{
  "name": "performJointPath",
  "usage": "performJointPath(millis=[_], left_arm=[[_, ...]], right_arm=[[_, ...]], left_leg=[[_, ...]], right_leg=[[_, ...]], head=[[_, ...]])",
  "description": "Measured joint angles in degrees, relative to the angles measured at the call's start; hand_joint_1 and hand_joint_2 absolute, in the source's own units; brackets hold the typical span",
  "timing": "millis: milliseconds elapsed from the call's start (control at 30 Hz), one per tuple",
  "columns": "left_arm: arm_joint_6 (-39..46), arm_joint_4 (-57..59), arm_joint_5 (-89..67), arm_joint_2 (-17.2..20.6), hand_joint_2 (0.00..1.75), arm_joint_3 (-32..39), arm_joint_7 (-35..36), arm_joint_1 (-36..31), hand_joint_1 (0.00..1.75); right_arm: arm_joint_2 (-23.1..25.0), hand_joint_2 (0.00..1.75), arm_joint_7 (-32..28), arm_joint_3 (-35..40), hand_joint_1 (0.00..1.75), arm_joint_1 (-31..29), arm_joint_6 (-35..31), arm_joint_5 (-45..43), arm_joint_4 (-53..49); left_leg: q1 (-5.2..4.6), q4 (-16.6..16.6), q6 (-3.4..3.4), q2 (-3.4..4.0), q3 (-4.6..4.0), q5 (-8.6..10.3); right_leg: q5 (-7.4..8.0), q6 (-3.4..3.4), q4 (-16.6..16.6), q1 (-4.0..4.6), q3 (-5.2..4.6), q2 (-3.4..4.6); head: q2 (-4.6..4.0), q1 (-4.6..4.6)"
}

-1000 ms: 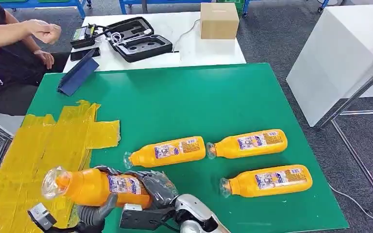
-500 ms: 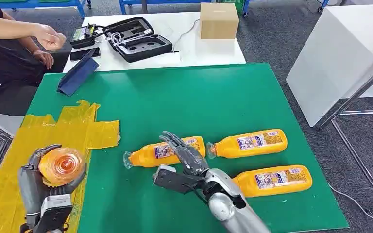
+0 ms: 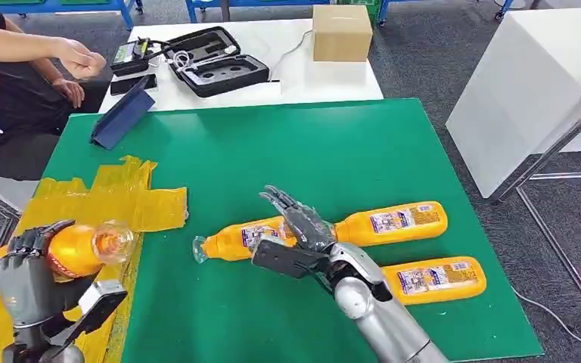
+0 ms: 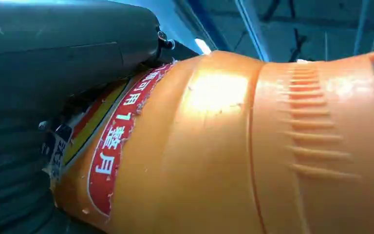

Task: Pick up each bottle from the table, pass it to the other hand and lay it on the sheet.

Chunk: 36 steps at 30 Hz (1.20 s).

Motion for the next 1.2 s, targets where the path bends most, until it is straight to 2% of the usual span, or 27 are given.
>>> performJointPath(millis=[133,300,433,600,633,667,833,900,933,1100,1200], left_arm=[[0.2,10.5,-14.2,1.4,1.75,0.2,7.4,-4.5,1.75],[-0.3,29.5,-21.5,4.6,1.75,-0.7,17.6,-13.1,1.75],[-2.0,43.4,-26.8,6.9,1.75,-2.4,22.2,-19.4,1.75],[-2.6,54.1,-29.5,8.3,1.75,-4.2,26.2,-25.5,1.75],[-2.9,55.5,-29.6,8.4,1.75,-4.4,26.5,-26.4,0.56],[-3.2,56.6,-29.6,8.4,1.75,-4.5,26.6,-27.1,0.00],[-6.1,60.9,-29.7,8.7,1.75,-5.1,27.1,-29.9,0.00],[-9.1,62.0,-28.6,8.7,1.75,-5.3,25.2,-30.9,0.00],[-10.8,62.4,-27.5,8.7,0.00,-5.3,23.4,-31.2,0.00],[-21.3,62.8,-17.5,8.8,0.00,-5.1,9.6,-31.9,0.00],[-26.4,62.7,-11.0,9.4,0.00,-5.2,3.8,-31.9,0.00]], right_arm=[[-0.1,1.75,0.0,0.6,0.00,-1.7,0.0,-0.2,2.8],[-0.4,1.75,0.0,1.3,0.00,-3.7,0.5,-0.1,6.0],[-0.5,1.75,0.0,1.8,0.00,-5.6,1.5,-0.5,8.4],[-0.7,1.75,0.0,2.0,0.00,-7.6,2.3,-1.3,10.3],[-0.7,1.75,0.0,2.0,0.00,-7.8,2.4,-1.3,10.6],[-0.7,1.75,0.0,2.1,0.00,-8.0,2.5,-1.4,10.9],[-0.7,1.75,0.0,2.4,0.00,-9.2,2.6,-1.2,12.5],[-0.5,1.75,0.5,2.6,0.00,-10.0,2.6,-0.7,13.7],[-0.2,1.75,0.7,2.6,0.00,-10.4,2.6,-0.6,14.4],[0.4,1.75,-0.3,3.0,0.00,-13.0,2.8,0.2,19.7],[0.6,1.75,-1.3,3.1,0.00,-14.1,3.0,0.5,22.7]], left_leg=[[0.00,0.0,-0.04,-0.18,-0.01,0.07],[0.00,0.0,-0.06,-0.16,-0.03,0.11],[0.00,0.0,-0.06,-0.18,-0.04,0.11],[-0.02,0.0,-0.06,-0.45,0.13,0.11],[-0.02,0.0,-0.06,-0.51,0.18,0.12],[-0.02,0.0,-0.06,-0.57,0.23,0.12],[-0.01,0.0,-0.11,-0.73,0.42,0.36],[-0.01,0.0,-0.10,-0.85,0.46,0.46],[-0.01,0.0,-0.14,-0.85,0.47,0.51],[-0.02,-0.1,-0.15,-0.86,0.48,0.68],[-0.08,-0.1,-0.13,-1.03,0.57,0.69]], right_leg=[[0.01,0.01,0.0,-0.01,0.02,-0.10],[0.03,0.05,0.0,-0.01,0.01,-0.09],[0.03,0.05,0.0,-0.01,0.02,-0.09],[0.02,0.05,0.0,-0.02,0.30,-0.38],[0.02,0.05,0.0,-0.02,0.36,-0.43],[0.02,0.05,0.0,-0.02,0.42,-0.47],[0.03,0.03,0.0,-0.01,0.64,-0.62],[0.06,0.03,0.0,-0.01,0.72,-0.64],[0.18,-0.05,0.0,0.00,0.72,-0.64],[0.30,0.06,0.1,0.00,0.77,-0.66],[0.29,0.06,0.1,-0.06,0.94,-0.90]], head=[[0.00,0.00],[0.00,0.00],[0.00,0.00],[0.00,-0.02],[0.00,-0.02],[0.00,-0.02],[0.00,-0.02],[0.00,-0.02],[0.00,-0.04],[0.00,-0.02],[0.00,0.00]])
